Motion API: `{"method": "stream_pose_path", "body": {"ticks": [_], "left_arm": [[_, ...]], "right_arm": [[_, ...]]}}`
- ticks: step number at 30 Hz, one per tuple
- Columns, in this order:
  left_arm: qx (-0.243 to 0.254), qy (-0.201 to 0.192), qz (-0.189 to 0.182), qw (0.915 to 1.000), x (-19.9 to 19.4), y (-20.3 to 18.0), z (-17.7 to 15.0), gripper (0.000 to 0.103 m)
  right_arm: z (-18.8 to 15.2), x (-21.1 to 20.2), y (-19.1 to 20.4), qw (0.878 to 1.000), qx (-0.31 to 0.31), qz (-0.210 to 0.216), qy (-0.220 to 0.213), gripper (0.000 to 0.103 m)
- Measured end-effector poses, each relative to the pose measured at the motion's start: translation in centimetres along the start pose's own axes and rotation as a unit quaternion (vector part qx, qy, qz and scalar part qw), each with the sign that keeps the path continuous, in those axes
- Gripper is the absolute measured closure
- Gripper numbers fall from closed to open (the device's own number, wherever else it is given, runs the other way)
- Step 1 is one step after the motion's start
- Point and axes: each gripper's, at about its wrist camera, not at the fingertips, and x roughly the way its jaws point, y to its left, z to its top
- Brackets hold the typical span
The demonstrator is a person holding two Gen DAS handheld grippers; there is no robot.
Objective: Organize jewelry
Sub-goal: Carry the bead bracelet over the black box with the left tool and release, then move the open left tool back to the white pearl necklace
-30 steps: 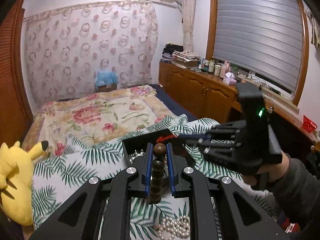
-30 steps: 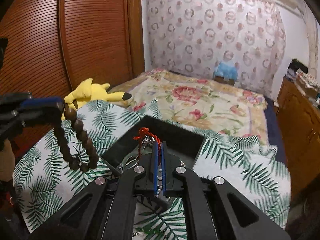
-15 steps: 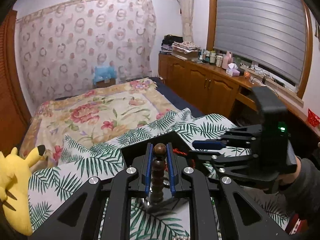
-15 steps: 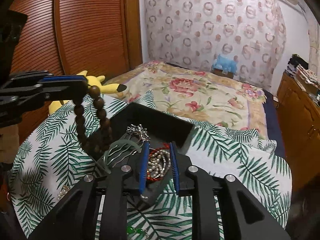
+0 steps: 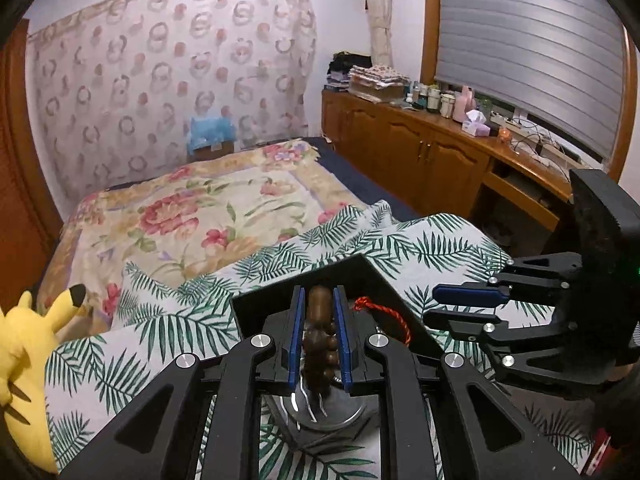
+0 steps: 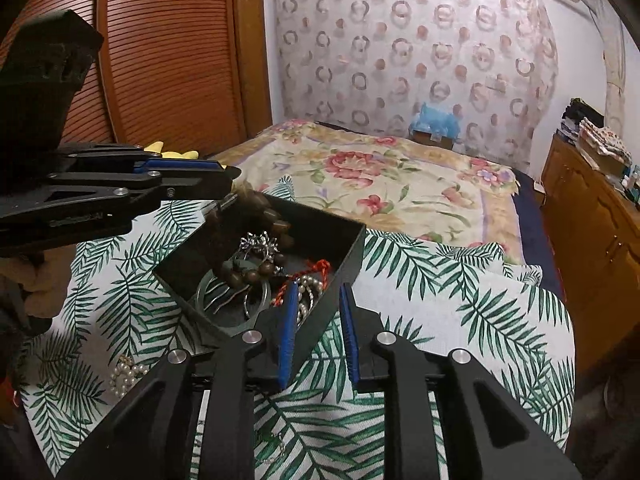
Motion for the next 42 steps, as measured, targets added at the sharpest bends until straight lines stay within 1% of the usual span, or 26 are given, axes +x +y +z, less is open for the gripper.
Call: {"method": "stream_pose_path", "body": {"ticks": [3,6,12,24,29,34,38,42], "left_arm": [[-0.004,-0.003,0.004,1.0,-0.7,0.1,-0.5,0.087],[-0.008,-0.007,0.008,0.9999,-1.8,0.1,-1.5,0.078],[-0.023,-0.003,0.016,0.9996,-4.1,0.3,-4.4,0.076],[-0.057,0.015,0.025,0.998,-7.3,0.9,-9.9,0.075],[-0.06,0.015,0.026,0.9977,-8.8,0.5,-12.0,0.075],[-0.058,0.026,0.027,0.9976,-9.7,0.0,-13.6,0.075],[-0.059,0.03,0.027,0.9974,-10.4,-0.4,-15.1,0.07],[-0.06,0.033,0.027,0.9973,-10.8,-1.1,-16.2,0.07]], "right_arm": [[-0.6,-0.5,0.4,1.0,0.002,0.001,0.0,0.08],[-1.0,-1.1,0.7,1.0,0.004,0.003,-0.001,0.08],[-2.7,-2.0,2.2,1.0,0.012,0.007,0.004,0.08],[-6.4,-4.2,5.1,0.999,0.028,0.013,0.011,0.08],[-7.7,-5.1,6.7,1.0,0.021,0.003,0.01,0.08],[-8.7,-6.1,8.0,1.0,0.022,0.003,0.009,0.08],[-9.6,-6.8,8.8,1.0,0.018,-0.004,0.008,0.08],[-10.8,-7.4,9.4,1.0,0.019,-0.005,0.011,0.08]]}}
